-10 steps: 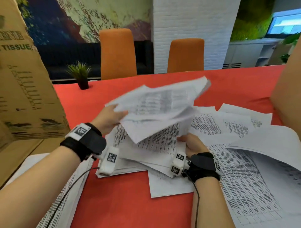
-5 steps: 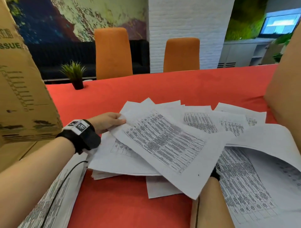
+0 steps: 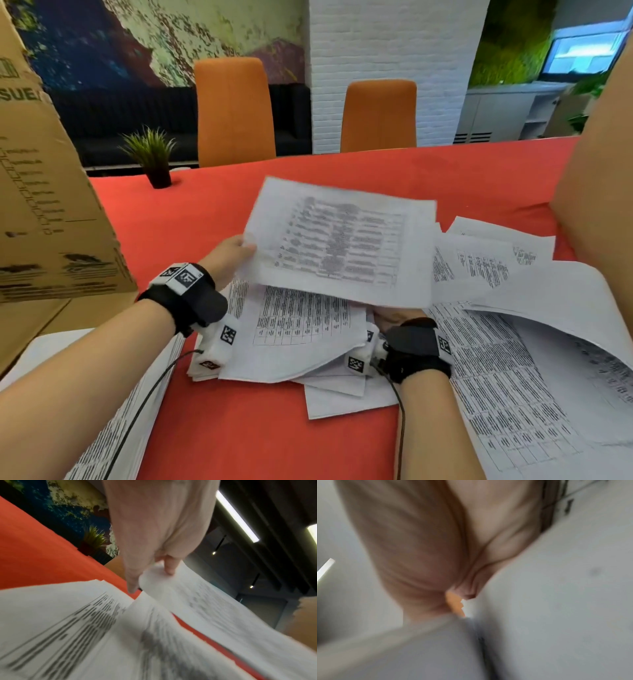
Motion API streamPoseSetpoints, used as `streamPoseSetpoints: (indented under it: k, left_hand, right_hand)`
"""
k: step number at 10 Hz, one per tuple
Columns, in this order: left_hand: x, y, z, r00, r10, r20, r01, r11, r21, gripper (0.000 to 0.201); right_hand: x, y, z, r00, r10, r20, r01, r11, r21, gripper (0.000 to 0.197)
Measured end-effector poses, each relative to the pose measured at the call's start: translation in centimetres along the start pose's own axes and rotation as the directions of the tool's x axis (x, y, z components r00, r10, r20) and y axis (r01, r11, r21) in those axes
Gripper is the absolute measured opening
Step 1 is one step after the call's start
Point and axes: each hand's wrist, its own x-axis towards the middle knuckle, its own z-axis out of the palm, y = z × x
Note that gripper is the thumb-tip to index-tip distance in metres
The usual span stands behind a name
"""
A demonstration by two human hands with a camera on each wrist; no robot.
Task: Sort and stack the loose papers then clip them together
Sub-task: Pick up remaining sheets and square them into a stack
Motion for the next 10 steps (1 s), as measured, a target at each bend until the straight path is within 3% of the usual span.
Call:
streamPoseSetpoints:
  k: [1,2,3,4,5,6,7,8,9,10]
  left_hand:
    - [-2.2,0.6,-0.7,0.956,-0.041,-0.289,0.015,0.996,-0.093,0.031]
    - [-4.4,-0.2,0.8,0.935,-0.212,-0.283,0.098,0.924,-0.369,0.025]
    - [-6.7,-2.2,3.1,0.938,-0.325,-0.123,0.24,0.862,-0.446,0.017]
    - [-8.1,-3.0,6.1,0.907,-0.395,0.147,0.393,0.665,-0.635,0.035]
    - [-10.1,-2.5,8.5,0.876,-0.417,0.242,0.465,0.594,-0.656,0.033]
    - [-10.4,-2.9,9.0,0.856,-0.441,0.269,0.509,0.631,-0.585,0.034]
    - [-9.8,-3.2,8.9,0.856,-0.476,0.202,0.501,0.67,-0.548,0.042]
    - [-10.2,-3.0,9.2,0.817,-0.501,0.287,0.577,0.7,-0.421,0.04]
    - [-10.4,-2.0,8.8,0.725,-0.536,0.432,0.617,0.784,-0.062,0.038]
    - [-9.2,0.2,6.4,0.771,-0.494,0.402,0.402,0.867,0.295,0.031]
  right_hand:
    - [-0.7,-1.5,1.3,0.995,-0.021,0.102,0.04,0.981,-0.192,0.039]
    - [-0.6,-2.3,1.6,0.998,-0.062,0.032,0.066,0.984,-0.168,0.039]
    - [-0.6,-1.8,2.2,0.992,-0.123,-0.039,0.123,0.992,0.023,0.039]
    - [-1.0,-1.5,3.2,0.993,-0.108,-0.052,0.112,0.99,0.08,0.041]
    - [-1.2,-1.4,3.4,0.992,-0.082,-0.093,0.089,0.993,0.073,0.036]
    - [-0.8,-0.8,3.5,0.991,-0.054,-0.124,0.061,0.997,0.053,0.044]
    - [-0.5,-0.9,3.9,0.994,-0.017,-0.107,0.03,0.993,0.117,0.048]
    - [-1.1,-1.6,3.7,0.991,-0.067,-0.114,0.088,0.978,0.191,0.025]
    - [-0.7,-1.2,3.7,0.995,-0.09,-0.032,0.095,0.976,0.194,0.031]
    - [0.5,-0.6,3.6,0.985,-0.139,-0.102,0.138,0.99,-0.012,0.043]
